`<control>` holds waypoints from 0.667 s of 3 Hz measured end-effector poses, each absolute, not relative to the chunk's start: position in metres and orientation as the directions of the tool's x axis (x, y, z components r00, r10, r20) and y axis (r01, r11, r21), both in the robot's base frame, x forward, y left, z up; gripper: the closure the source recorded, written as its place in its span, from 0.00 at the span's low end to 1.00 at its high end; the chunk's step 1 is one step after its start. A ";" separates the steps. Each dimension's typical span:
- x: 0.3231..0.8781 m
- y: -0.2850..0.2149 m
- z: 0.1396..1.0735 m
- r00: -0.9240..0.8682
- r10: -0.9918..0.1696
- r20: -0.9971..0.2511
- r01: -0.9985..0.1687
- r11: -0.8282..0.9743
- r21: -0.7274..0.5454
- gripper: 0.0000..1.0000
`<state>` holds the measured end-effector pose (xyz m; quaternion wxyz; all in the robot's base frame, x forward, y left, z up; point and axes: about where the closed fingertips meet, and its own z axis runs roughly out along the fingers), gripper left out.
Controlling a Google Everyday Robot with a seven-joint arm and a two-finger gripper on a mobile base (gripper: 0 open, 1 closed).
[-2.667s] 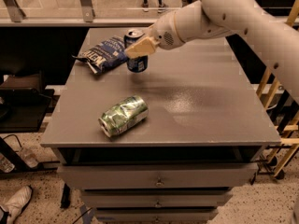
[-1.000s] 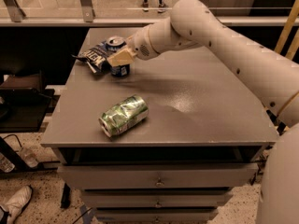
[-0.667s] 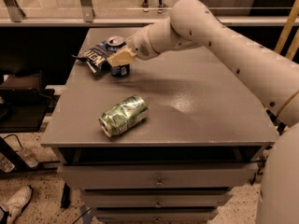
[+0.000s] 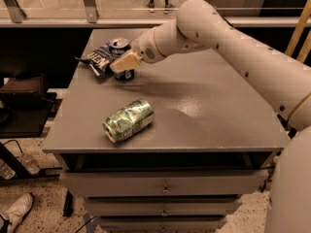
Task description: Move pepsi can near blue chip bag
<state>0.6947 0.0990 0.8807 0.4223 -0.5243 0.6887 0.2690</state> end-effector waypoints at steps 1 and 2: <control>0.693 0.091 0.889 -0.080 -0.498 -0.863 -0.943 0.318 -0.096 0.00; 0.693 0.072 0.908 -0.051 -0.507 -0.861 -0.927 0.345 -0.149 0.00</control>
Offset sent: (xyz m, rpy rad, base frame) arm -0.0016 -0.0584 0.0571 -0.0337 -0.1483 -0.0934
